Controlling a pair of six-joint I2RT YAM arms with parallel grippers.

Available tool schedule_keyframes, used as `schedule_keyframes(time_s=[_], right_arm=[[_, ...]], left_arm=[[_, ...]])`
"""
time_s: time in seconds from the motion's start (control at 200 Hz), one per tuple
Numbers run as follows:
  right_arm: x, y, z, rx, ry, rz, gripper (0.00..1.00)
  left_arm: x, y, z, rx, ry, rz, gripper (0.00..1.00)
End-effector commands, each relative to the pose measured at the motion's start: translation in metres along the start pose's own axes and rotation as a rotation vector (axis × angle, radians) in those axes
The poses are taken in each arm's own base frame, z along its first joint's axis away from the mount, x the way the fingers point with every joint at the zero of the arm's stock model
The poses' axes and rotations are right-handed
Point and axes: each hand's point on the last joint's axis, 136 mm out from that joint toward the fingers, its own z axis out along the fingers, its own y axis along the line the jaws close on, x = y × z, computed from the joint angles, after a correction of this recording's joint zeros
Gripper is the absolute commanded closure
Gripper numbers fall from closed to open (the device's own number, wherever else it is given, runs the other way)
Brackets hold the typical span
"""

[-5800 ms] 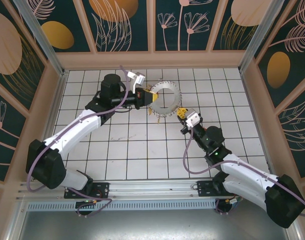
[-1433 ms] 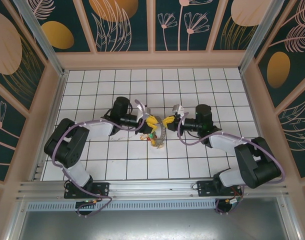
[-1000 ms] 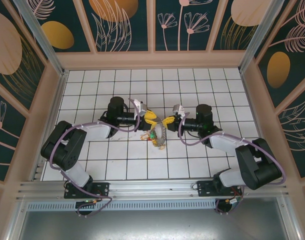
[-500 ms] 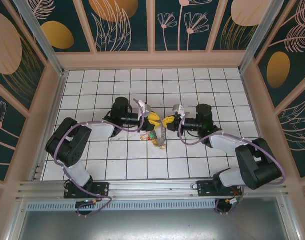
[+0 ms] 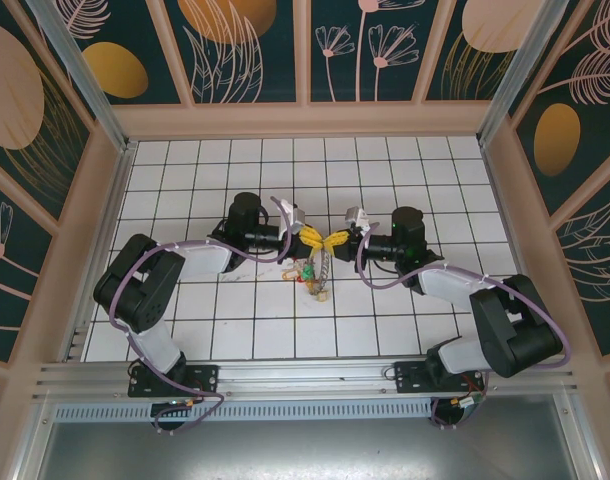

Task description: Put the keys on the keyring

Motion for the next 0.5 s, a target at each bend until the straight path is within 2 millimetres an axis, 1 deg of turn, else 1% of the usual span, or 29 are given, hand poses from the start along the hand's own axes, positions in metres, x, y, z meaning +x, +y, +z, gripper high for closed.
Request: schedule_keyframes(time_s=[0.0, 0.07, 0.145, 0.21, 0.225, 0.28, 0.36, 0.435, 0.495], right_arm=[[-0.024, 0.003, 0.004, -0.029, -0.055, -0.063, 1.0], [-0.021, 0.002, 0.004, -0.018, -0.044, -0.059, 1.0], [-0.013, -0.002, 0.003, 0.015, -0.002, -0.063, 1.0], [-0.004, -0.007, 0.003, 0.052, 0.062, -0.074, 0.86], [-0.004, -0.008, 0.002, 0.061, 0.075, -0.083, 0.83], [0.0, -0.013, -0.001, 0.101, 0.117, -0.098, 0.75], [0.002, -0.021, -0.009, 0.181, 0.154, -0.134, 0.71], [0.003, -0.025, -0.015, 0.223, 0.172, -0.149, 0.71], [0.003, -0.027, -0.017, 0.243, 0.178, -0.139, 0.7]], left_arm=[[-0.003, -0.005, 0.005, 0.04, -0.005, 0.017, 0.89], [-0.004, -0.005, 0.004, 0.027, -0.004, 0.024, 1.0], [-0.007, -0.004, 0.002, 0.005, -0.005, 0.044, 1.0], [-0.003, -0.001, 0.001, -0.031, 0.009, 0.054, 1.0], [-0.011, -0.002, -0.002, -0.046, 0.001, 0.077, 1.0], [-0.012, 0.0, -0.006, -0.088, 0.011, 0.108, 1.0], [-0.01, 0.006, -0.012, -0.165, 0.048, 0.132, 1.0], [0.001, 0.015, -0.016, -0.233, 0.119, 0.124, 1.0], [0.011, 0.018, -0.02, -0.265, 0.17, 0.1, 1.0]])
